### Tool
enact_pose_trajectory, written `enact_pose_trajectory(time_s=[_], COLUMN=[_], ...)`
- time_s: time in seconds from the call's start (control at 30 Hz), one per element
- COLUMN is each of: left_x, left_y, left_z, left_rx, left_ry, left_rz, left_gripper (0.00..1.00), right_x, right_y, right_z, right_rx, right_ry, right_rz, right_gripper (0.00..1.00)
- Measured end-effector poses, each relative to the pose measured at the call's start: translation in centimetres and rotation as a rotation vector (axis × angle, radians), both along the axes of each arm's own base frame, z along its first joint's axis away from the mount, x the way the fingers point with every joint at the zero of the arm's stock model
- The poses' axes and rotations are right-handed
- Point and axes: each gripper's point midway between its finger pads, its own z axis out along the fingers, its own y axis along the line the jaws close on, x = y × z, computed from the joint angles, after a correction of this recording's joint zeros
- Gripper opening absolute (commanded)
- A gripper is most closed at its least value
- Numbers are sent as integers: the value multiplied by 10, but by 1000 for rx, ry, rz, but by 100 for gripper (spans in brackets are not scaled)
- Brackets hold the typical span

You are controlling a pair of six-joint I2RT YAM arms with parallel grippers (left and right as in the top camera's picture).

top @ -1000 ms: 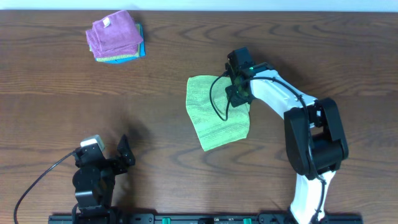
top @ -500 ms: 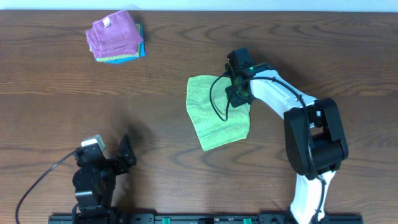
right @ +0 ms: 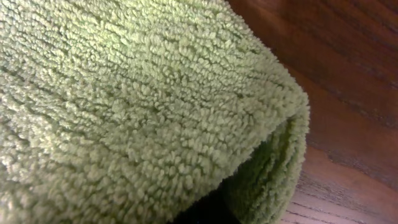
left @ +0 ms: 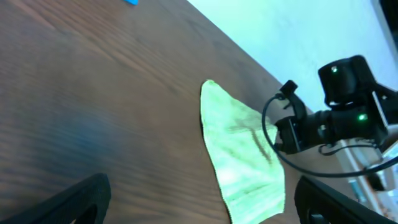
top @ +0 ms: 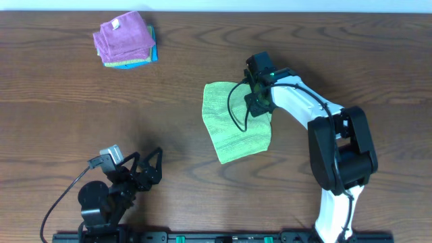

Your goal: Fold the cloth

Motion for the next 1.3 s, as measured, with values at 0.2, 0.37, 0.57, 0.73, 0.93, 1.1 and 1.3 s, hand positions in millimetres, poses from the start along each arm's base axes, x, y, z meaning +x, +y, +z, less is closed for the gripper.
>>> enact_pose_trajectory(time_s=[0.2,0.37,0.57,0.73,0.93,1.1,1.3], left_x=[1,5,13,29,46,63,62], left_y=[2,0,-6,-12,-53,-110,-160], left_z=[-1,5,7,-6,-37,-20,9], left_rx=[-44,-79,-107,-145,-169,-129,-102], left_ry=[21,-9,-14,61,287,311,267], left_rz=[30,28,-10,-51,-236,-446,-611], left_gripper=[95,95,95,95,96,100,99], right_x=[-1,-2,-5,-11,15,17,-6], right_y=[3,5,8,15,29,21,-22], right_z=[0,0,1,11,72,116,148], right_rx=[-15,-15,6,30,64,36,-51], right_ry=[-6,-6,9,53,2,-3,29], right_rz=[11,8,-8,-10,-8,-38,-152], right_gripper=[1,1,1,24,53,55,52])
